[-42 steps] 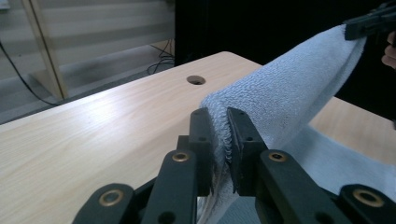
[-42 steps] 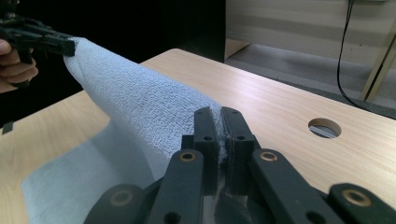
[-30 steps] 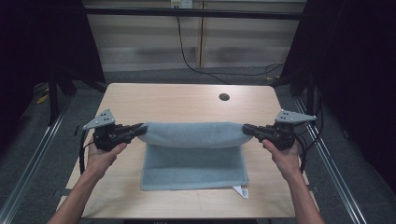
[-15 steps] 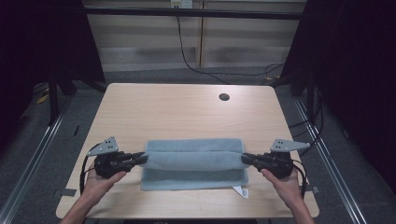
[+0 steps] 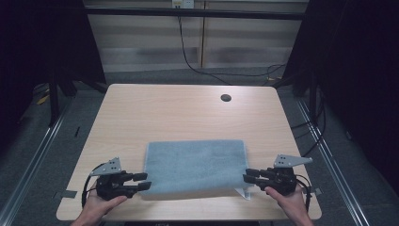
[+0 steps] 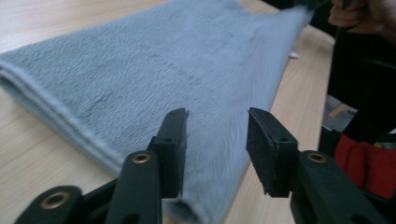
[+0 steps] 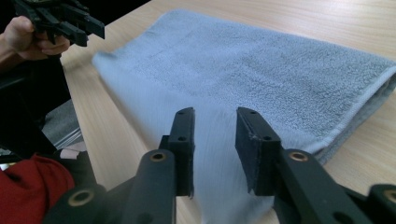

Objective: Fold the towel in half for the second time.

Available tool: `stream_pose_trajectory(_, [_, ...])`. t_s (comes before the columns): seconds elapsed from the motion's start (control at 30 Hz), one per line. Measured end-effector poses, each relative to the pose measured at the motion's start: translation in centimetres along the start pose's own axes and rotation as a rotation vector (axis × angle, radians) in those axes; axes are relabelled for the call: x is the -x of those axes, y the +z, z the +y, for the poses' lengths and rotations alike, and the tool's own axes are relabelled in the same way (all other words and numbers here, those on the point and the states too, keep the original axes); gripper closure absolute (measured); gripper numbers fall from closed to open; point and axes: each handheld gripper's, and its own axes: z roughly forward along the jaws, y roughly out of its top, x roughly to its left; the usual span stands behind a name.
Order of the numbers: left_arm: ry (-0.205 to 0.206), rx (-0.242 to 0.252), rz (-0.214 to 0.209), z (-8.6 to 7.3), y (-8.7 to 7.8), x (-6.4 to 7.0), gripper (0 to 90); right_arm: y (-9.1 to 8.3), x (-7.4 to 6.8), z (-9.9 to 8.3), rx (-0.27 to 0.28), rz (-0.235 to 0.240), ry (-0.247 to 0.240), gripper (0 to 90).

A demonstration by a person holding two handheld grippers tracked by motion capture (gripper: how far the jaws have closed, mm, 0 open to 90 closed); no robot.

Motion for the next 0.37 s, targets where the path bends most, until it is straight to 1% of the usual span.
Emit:
stream_pose_trajectory(0.03, [0.003, 0.001, 0.007, 0.2, 0.0, 0.0, 50.1, 0.0, -0.1, 0.1, 0.006, -0.007, -0.007, 66.1])
stream_pose_trajectory(0.07, [-0.022, 0.01, 0.029, 0.5, 0.1, -0.3, 47.1, 0.0, -0.1, 0.3, 0.012, -0.012, -0.006, 64.0])
stream_pose_trajectory(0.1, [-0.022, 0.01, 0.029, 0.5, 0.1, -0.3, 44.7, 0.0, -0.1, 0.3, 0.012, -0.012, -0.006, 64.0])
stream_pose_trajectory(0.13, [-0.027, 0.007, 0.048, 0.6, 0.1, -0.6, 42.4, 0.0, -0.1, 0.5, 0.031, -0.035, -0.003, 59.1])
stream_pose_trajectory(0.17, [-0.047, 0.019, 0.094, 1.2, 0.1, -1.3, 39.8, -0.1, 0.0, 0.7, 0.042, -0.052, -0.005, 57.2])
stream_pose_trajectory(0.2, [-0.047, 0.019, 0.094, 1.2, 0.1, -1.3, 37.8, -0.1, 0.0, 0.7, 0.042, -0.052, -0.005, 57.2])
stream_pose_trajectory(0.23, [-0.053, 0.018, 0.115, 1.5, 0.0, -1.9, 37.8, -0.1, 0.1, 0.8, 0.054, -0.063, -0.004, 55.4])
stream_pose_trajectory(0.27, [-0.042, 0.019, 0.142, 1.8, -0.2, -2.4, 36.6, -0.2, 0.3, 1.0, 0.066, -0.083, 0.003, 53.3])
stream_pose_trajectory(0.3, [-0.01, 0.014, 0.175, 2.0, -0.4, -3.0, 35.6, -0.3, 0.4, 1.0, 0.079, -0.106, 0.008, 51.4])
stream_pose_trajectory(0.33, [-0.019, 0.033, 0.21, 2.0, -0.8, -3.7, 34.9, -0.4, 0.8, 0.9, 0.088, -0.143, 0.02, 47.7])
stream_pose_trajectory(0.37, [-0.048, 0.056, 0.227, 1.9, -1.0, -4.1, 34.9, -0.4, 0.8, 0.9, 0.088, -0.143, 0.02, 47.7])
